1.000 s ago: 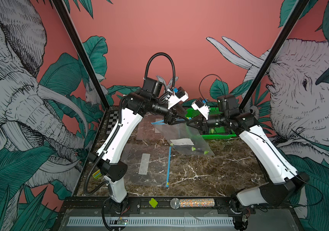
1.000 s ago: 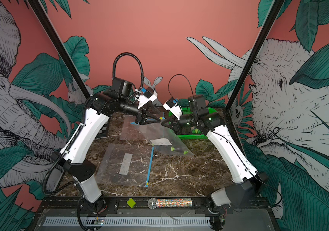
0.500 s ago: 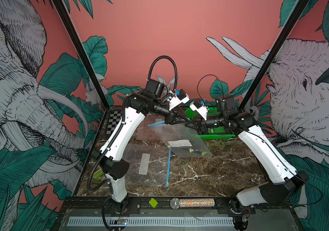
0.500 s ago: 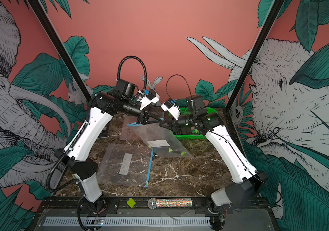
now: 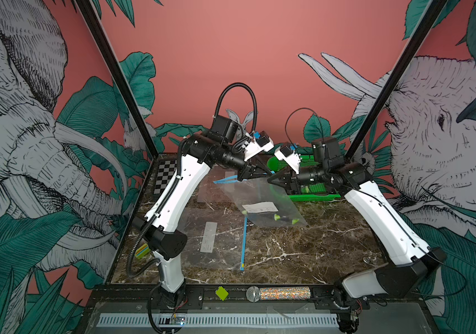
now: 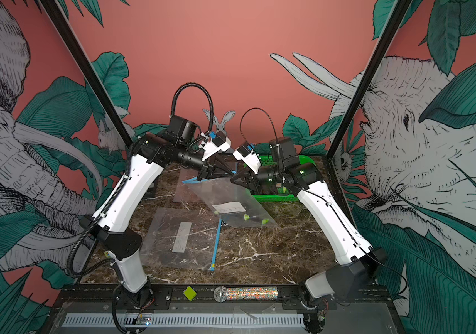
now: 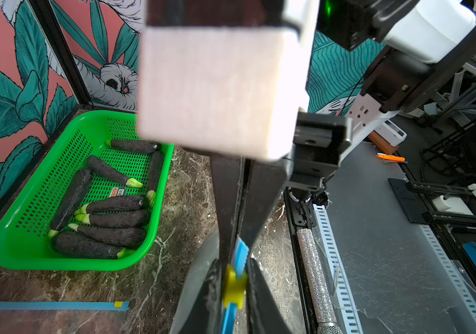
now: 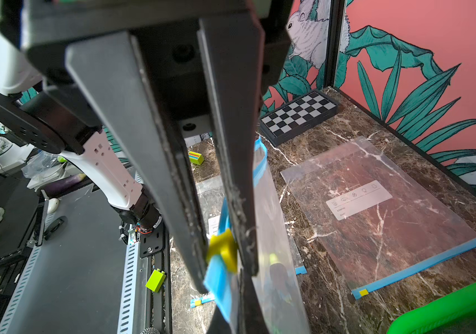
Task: Place the eggplant in a zip-top bag and seal the zipper
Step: Zip the zipper on the zipper food storage bag.
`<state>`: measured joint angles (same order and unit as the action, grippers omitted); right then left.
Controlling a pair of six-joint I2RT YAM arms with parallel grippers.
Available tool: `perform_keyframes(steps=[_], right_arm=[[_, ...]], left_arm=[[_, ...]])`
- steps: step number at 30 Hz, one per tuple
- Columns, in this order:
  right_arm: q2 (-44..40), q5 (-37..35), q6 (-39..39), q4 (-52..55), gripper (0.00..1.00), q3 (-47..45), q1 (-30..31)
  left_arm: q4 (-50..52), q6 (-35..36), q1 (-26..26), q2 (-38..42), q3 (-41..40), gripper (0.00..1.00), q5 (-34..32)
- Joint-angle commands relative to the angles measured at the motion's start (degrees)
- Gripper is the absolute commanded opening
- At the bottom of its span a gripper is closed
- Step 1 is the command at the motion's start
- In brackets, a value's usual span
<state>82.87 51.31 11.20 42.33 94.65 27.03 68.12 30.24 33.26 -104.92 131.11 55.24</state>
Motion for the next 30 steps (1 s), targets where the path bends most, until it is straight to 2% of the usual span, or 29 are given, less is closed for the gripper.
perform_keyframes(steps=[1,9,22,30], right_arm=[[0.14,0.81,0.93,-0.58,0.0,1.76,0.35],[-0.24,0.72,0.88,-1.08,0.0,1.11,0.31],[-1.42,1.1,1.96,-1.72,0.14,0.76,0.19],[-1.99,2.02,2.42,-1.43,0.15,0.53,-0.91]], left_arm=[[2.19,1.75,-0.38,0.5,1.31,0.13,0.74],[2.63,2.12,-0.38,1.28,0.91,0.01,0.67],[2.9,2.03,-0.38,1.74,0.51,0.0,0.66],[2.9,2.19,-0.35,1.92,0.47,0.0,0.62]])
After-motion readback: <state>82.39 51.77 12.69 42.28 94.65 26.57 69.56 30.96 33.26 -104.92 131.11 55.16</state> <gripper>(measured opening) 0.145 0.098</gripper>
